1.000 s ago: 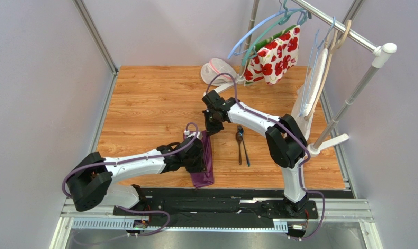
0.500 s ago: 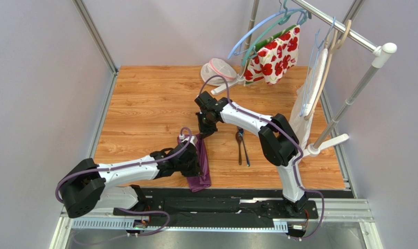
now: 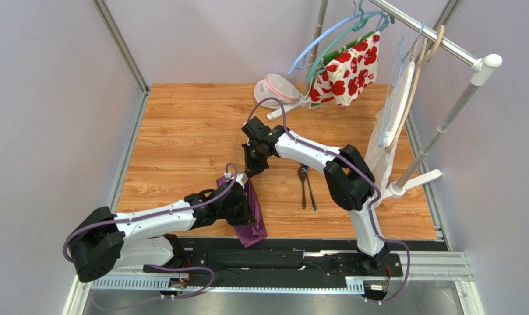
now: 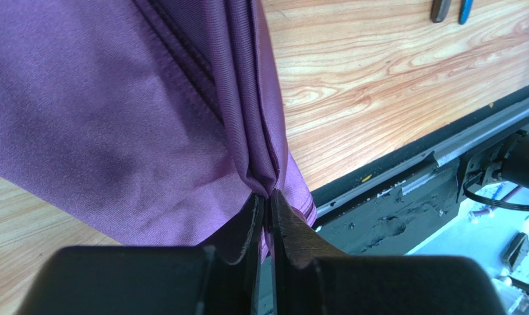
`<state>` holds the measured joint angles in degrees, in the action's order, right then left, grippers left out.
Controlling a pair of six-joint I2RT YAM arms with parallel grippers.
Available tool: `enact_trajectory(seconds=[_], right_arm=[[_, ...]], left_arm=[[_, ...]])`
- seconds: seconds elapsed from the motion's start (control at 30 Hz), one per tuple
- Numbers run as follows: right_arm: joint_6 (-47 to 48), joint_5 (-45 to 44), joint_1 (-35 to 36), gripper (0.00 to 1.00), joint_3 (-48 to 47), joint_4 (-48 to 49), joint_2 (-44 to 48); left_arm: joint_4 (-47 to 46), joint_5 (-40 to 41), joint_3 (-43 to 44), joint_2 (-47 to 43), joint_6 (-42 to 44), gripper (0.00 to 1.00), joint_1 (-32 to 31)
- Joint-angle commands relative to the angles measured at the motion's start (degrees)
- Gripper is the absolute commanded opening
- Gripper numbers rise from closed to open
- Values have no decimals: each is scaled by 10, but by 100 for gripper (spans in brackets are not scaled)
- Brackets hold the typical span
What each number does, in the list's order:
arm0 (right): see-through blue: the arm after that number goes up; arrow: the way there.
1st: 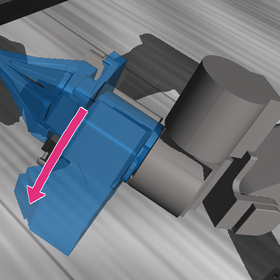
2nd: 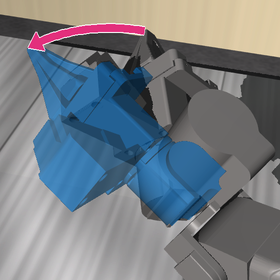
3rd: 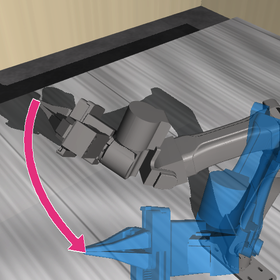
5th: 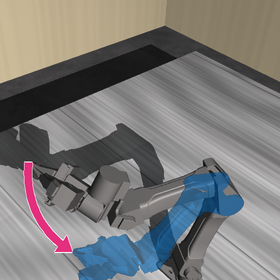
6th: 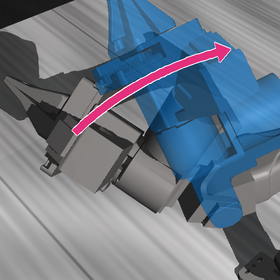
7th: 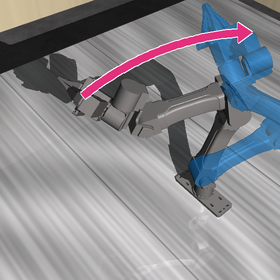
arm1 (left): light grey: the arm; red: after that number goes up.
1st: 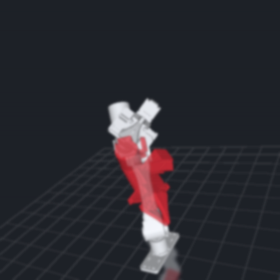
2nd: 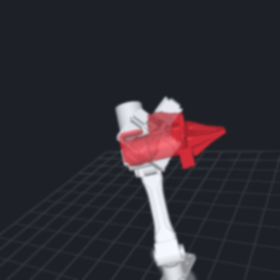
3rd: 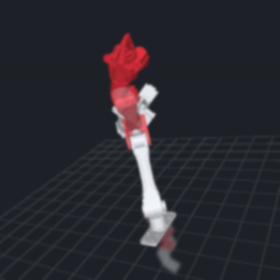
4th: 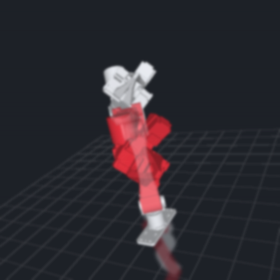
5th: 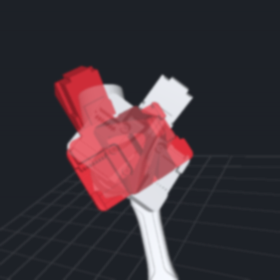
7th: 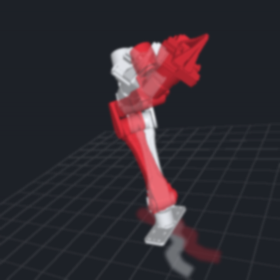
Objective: Fold the napkin into a case and place the utensils inside
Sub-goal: Stuff the top corner of the smaller-rectangle-folded napkin at the center of the board.
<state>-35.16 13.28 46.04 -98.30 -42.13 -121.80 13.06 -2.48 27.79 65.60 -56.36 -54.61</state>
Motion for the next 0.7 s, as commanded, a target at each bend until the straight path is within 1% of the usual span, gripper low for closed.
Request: enact_trajectory(seconds=[0.0,0.13,0.23,0.27,0.37,0.4,0.47,0.5,0.57,0.6,0.67], right_arm=[[-30,24,-2,0,3,46,9],[-39,23,-2,0,14,57,15],[-34,20,-2,0,14,58,13],[-33,19,-2,0,12,58,11],[-25,18,-3,0,7,57,4],[-21,17,-3,0,4,56,3],[-16,17,-3,0,2,57,0],[-14,18,-3,0,0,55,-1],[-12,18,-3,0,-3,53,-2],[-11,18,-3,0,-4,54,-2],[-12,18,-3,0,-5,53,-1]], left_arm=[[9,-5,13,-23,4,16,-1],[28,-11,14,-22,12,21,-1],[53,-7,24,-45,15,25,5],[62,-6,30,-53,18,29,10],[110,11,66,-91,31,32,37],[119,11,81,-108,35,34,58],[142,12,97,-124,48,35,75],[149,13,109,-136,51,36,95],[163,22,120,-142,56,36,114],[173,24,133,-132,54,34,142],[205,24,148,-106,41,19,179]])
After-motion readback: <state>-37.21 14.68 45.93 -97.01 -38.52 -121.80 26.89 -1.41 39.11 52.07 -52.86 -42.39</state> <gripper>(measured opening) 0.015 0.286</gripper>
